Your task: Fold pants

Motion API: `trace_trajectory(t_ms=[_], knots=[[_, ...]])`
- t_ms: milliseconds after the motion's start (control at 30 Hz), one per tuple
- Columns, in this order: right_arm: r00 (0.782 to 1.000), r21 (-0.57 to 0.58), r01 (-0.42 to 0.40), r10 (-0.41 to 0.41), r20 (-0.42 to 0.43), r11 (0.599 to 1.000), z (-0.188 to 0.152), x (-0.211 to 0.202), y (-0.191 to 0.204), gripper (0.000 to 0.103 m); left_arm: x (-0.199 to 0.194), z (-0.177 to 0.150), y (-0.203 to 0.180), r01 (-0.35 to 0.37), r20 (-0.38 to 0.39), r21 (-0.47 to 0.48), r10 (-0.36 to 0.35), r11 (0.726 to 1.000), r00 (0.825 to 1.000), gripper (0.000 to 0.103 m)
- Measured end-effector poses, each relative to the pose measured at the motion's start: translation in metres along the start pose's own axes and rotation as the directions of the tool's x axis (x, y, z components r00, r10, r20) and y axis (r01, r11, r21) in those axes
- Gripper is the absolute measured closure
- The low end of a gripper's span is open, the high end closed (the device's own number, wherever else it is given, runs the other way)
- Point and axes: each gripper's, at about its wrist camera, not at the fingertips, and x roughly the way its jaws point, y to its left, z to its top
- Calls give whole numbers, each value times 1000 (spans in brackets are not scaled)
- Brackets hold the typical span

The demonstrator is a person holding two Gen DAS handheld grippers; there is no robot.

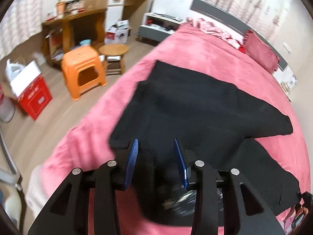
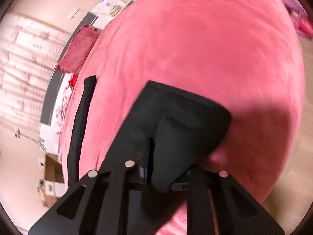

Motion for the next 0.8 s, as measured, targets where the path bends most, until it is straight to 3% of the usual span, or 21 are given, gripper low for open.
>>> trace_trajectory(t_ms=[100,200,367,500,533,567,633,700,767,800], knots=[[998,-149,44,-36,55,988,5,-16,26,93,12,1,-23,18,5,54,-19,998,1000,67],[989,-237,107,-80,122,965,0,-26,37,94,36,-5,-39,8,-53,138,0,990,999,55],[972,-256,232,-214,97,939,-9,-1,19,92,74,-32,-37,-24,-156,182,53,983,986,54],[961,-160,269,-255,105,950,-14,3,3,77,72,-37,-29,-27,-147,188,55,982,988,41],[939,-135,330,-312,143,934,-17,-2,8,66,71,-37,-26,-26,-150,178,53,984,987,36],[901,-119,411,-383,203,904,-22,-9,17,60,69,-36,-24,-16,-153,161,41,987,987,34],[858,-148,463,-401,321,874,-38,-20,44,50,65,-31,-16,14,-161,104,3,994,987,29],[857,-272,455,-334,393,848,-62,-17,82,42,62,-25,-13,27,-152,70,-16,997,988,23],[884,-427,418,-249,396,802,-89,-3,119,36,59,-18,-14,26,-131,52,-18,998,991,18],[916,-526,364,-193,352,769,-108,10,138,32,59,-12,-14,22,-119,48,-16,999,993,18]])
